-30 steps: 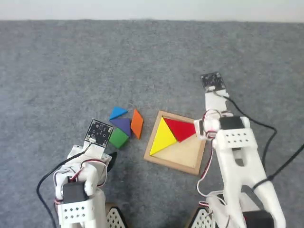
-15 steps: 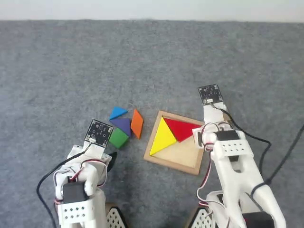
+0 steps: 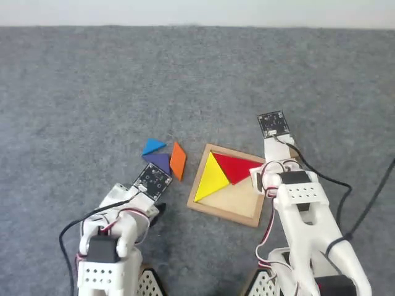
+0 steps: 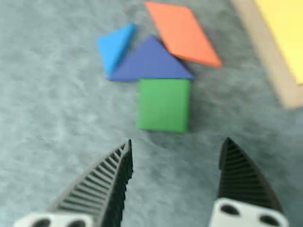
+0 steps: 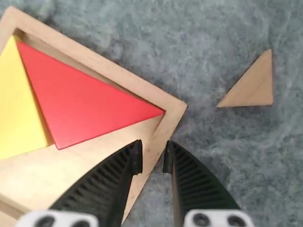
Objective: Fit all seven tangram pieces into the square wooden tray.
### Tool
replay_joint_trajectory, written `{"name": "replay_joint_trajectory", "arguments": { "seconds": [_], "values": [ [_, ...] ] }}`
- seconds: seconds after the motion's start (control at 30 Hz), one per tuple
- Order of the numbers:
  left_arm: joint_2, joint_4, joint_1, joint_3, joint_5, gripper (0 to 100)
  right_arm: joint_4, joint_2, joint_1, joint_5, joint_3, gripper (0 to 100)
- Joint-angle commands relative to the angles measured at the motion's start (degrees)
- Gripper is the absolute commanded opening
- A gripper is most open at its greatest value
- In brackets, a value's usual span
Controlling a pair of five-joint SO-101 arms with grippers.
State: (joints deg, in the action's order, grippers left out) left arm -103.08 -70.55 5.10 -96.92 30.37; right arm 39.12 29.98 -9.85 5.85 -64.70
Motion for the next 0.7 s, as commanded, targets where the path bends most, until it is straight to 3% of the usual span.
{"name": "replay_joint_trajectory", "arguments": {
  "seconds": [0.0,0.17,0.33,0.4,0.53,0.67],
  "values": [
    [-1.14,4.13,2.55,1.8,4.4,29,-1.36,1.98,0.4,0.7,0.26,9.7],
    [-1.14,-3.96,-0.26,14.02,6.15,28,-1.27,1.89,0.31,0.7,0.09,9.7],
    [-1.14,-4.13,-0.53,23.87,10.81,28,4.7,2.68,1.54,2.2,0.53,9.7],
    [-0.88,-2.2,2.55,26.24,12.75,27,9.01,4.26,4.09,5.98,1.14,9.7],
    [0.18,4.75,10.02,25.19,6.42,17,9.71,10.33,13.23,9.23,-2.55,9.7],
    [11.25,2.29,10.2,27.65,7.21,17,5.67,16.22,18.86,15.03,-11.43,9.7]
  ]
}}
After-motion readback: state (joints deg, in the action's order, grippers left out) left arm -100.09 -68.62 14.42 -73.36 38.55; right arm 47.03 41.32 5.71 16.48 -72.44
